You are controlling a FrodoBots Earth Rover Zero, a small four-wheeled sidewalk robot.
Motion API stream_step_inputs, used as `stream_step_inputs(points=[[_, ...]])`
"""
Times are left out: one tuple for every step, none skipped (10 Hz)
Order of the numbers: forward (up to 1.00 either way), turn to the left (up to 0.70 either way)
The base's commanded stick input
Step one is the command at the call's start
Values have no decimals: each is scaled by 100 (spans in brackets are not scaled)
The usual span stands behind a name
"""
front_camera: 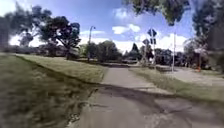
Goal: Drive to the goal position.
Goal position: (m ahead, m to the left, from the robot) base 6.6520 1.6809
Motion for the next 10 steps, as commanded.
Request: stream_step_inputs(points=[[100, 0], [100, 0], [100, 0], [100, 0], [100, 0], [100, 0], [100, 0], [100, 0], [100, 0], [100, 0]])
